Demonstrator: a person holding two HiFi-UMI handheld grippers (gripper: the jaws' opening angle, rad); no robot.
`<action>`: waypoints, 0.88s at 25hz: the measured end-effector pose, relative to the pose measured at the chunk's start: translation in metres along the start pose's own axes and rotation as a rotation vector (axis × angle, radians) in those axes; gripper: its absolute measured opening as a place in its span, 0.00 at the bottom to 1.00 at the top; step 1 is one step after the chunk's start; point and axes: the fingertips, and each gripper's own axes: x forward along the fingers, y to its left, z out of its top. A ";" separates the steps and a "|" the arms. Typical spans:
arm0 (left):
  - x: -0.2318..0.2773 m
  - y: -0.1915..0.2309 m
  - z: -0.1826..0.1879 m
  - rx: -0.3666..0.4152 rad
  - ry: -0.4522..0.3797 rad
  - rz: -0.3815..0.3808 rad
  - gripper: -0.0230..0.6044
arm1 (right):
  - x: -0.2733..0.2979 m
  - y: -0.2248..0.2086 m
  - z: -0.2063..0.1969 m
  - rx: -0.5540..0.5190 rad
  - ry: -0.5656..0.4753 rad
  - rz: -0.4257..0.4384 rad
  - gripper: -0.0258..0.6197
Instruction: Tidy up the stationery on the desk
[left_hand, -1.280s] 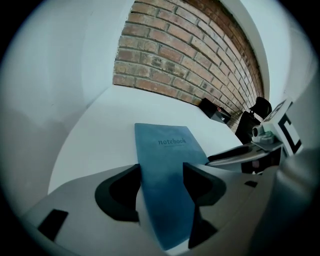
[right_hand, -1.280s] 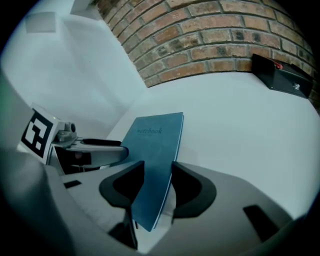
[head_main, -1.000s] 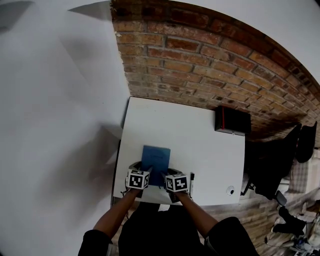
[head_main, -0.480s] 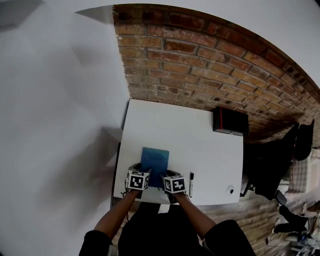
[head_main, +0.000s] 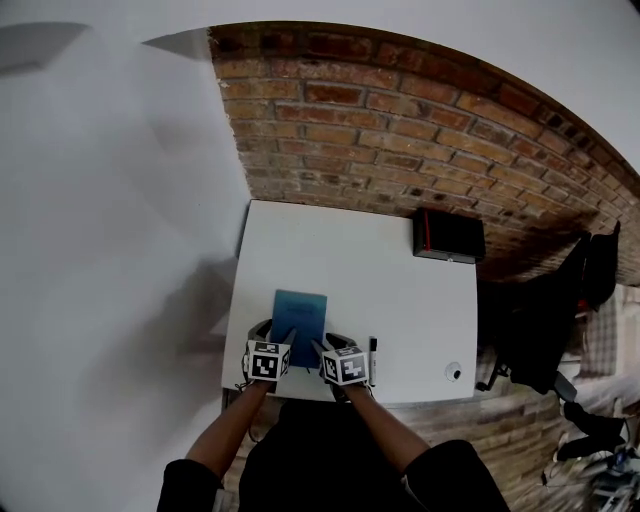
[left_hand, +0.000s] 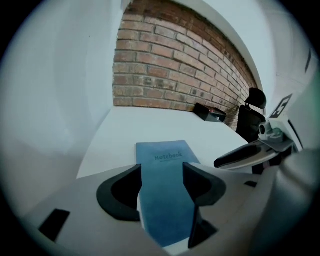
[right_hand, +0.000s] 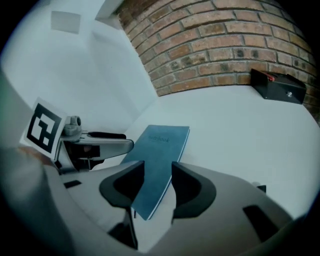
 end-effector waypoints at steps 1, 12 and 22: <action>-0.006 -0.007 0.005 0.013 -0.022 -0.001 0.47 | -0.007 0.001 0.003 -0.005 -0.019 0.007 0.32; -0.058 -0.099 0.011 0.118 -0.133 -0.004 0.09 | -0.101 -0.035 -0.016 -0.063 -0.167 -0.011 0.09; -0.079 -0.160 0.010 0.147 -0.197 -0.087 0.06 | -0.149 -0.086 -0.047 -0.041 -0.236 -0.096 0.07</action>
